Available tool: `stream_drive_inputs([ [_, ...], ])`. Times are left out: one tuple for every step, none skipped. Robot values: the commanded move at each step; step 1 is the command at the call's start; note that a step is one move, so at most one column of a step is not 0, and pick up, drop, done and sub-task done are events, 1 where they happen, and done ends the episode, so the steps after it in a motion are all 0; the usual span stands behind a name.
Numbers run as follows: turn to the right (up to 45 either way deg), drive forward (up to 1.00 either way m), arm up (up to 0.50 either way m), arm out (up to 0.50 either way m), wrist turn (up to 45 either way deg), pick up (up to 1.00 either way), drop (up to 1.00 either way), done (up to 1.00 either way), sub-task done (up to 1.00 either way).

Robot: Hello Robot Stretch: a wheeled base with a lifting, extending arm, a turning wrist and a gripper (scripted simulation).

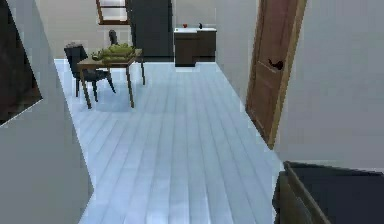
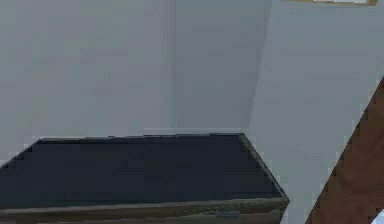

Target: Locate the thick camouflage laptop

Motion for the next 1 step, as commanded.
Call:
stream_drive_inputs([
  [-6.0, 0.0, 0.0, 0.0, 0.0, 0.0, 0.0, 0.0, 0.0],
])
